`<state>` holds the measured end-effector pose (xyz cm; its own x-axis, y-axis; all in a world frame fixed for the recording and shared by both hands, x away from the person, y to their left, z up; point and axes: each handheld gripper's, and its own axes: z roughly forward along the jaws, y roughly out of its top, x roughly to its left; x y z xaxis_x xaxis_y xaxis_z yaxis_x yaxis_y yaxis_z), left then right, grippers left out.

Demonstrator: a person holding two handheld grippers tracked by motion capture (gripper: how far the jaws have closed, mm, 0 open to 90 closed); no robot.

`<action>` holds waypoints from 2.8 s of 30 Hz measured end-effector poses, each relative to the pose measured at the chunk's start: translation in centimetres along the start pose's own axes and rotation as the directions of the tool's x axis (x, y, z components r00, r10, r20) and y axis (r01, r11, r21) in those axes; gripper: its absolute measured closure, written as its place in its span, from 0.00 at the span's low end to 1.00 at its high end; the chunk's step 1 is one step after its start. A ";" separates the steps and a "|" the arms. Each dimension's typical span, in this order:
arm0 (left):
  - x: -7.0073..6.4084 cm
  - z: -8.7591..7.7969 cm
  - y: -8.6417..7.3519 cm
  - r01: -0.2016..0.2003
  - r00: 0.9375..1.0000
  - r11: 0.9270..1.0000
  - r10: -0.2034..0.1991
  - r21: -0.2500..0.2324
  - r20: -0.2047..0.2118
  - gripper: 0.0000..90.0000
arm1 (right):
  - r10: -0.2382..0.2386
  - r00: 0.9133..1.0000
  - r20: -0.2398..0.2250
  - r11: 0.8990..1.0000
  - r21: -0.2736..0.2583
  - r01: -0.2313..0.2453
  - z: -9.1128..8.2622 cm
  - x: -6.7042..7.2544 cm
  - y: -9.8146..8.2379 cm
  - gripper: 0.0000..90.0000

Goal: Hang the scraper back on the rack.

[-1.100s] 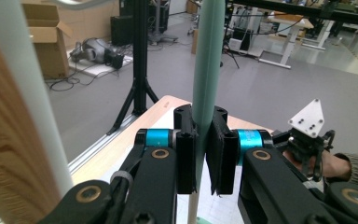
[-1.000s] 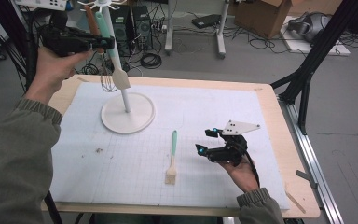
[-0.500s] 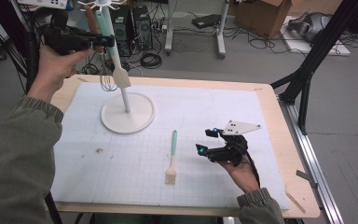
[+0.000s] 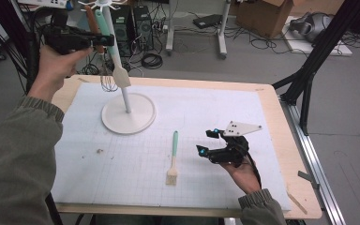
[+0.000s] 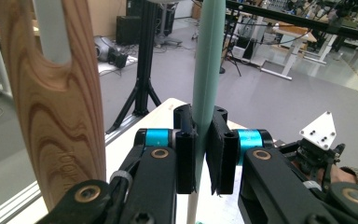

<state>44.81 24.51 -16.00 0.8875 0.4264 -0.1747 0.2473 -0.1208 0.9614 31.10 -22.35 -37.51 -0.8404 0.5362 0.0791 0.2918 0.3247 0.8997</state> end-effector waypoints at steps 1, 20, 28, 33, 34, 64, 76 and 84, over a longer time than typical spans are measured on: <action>0.1 0.0 0.0 0.002 1.000 1.000 -0.002 0.001 -0.002 0.91 | -0.004 1.000 0.001 1.000 -0.004 0.004 0.0 0.0 0.0 0.32; -0.1 0.4 -0.1 0.003 0.998 1.000 -0.003 0.002 -0.058 0.86 | -0.003 1.000 -0.010 1.000 -0.009 0.003 0.0 0.1 0.0 0.32; -0.9 0.1 -0.4 -0.024 0.994 1.000 0.023 -0.010 -0.109 0.78 | -0.005 1.000 -0.012 1.000 -0.009 0.005 -0.1 0.1 0.1 0.32; -1.4 -0.2 -0.7 -0.040 0.989 0.999 0.038 -0.016 -0.142 0.75 | -0.009 1.000 -0.013 1.000 -0.017 0.009 -0.1 0.1 0.2 0.32; -1.6 -0.2 -0.8 -0.044 0.988 0.999 0.041 -0.017 -0.149 0.74 | -0.002 1.000 -0.015 1.000 -0.014 0.002 -0.1 0.2 0.2 0.32; -3.1 -3.3 -1.5 -0.073 0.974 0.997 0.062 -0.040 -0.219 0.74 | 0.003 1.000 0.001 1.000 -0.022 -0.003 -0.2 -0.2 0.2 0.30; -4.0 -5.7 -1.0 -0.108 0.977 0.992 0.094 -0.061 -0.192 0.97 | 0.021 0.999 0.037 1.000 -0.024 -0.020 -0.9 -0.5 0.3 0.27; -4.4 -5.9 -0.6 -0.109 0.979 0.992 0.096 -0.066 -0.179 0.99 | 0.010 0.999 0.039 1.000 -0.026 -0.009 -0.8 -0.6 0.3 0.27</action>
<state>38.44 28.01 -14.50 0.8231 0.5664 -0.0407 0.1226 -0.1073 0.9866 31.31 -23.18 -36.98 -0.8186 0.5699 0.0714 0.2879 0.2995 0.9096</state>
